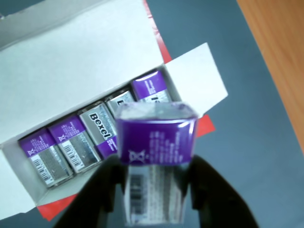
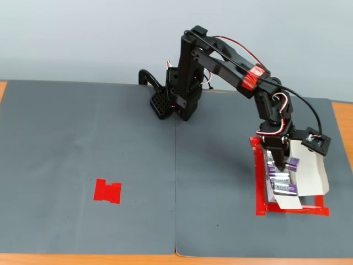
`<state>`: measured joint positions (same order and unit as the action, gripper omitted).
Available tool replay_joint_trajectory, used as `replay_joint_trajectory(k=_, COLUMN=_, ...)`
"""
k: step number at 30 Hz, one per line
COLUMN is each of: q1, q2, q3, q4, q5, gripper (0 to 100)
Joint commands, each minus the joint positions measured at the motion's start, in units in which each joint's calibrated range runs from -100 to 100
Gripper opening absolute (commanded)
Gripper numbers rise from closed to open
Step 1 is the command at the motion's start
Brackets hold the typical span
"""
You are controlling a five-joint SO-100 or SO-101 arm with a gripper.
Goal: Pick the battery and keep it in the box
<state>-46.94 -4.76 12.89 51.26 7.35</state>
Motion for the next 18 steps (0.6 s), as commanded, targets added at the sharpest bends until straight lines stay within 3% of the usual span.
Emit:
replay_joint_trajectory(k=1, q1=-2.0, q2=0.6, q3=-2.2, q4=-0.1, q5=-0.2, gripper=4)
replay_joint_trajectory(k=18, q1=-4.2, q2=8.1, q3=-4.6, q4=-0.9, q5=-0.3, gripper=4)
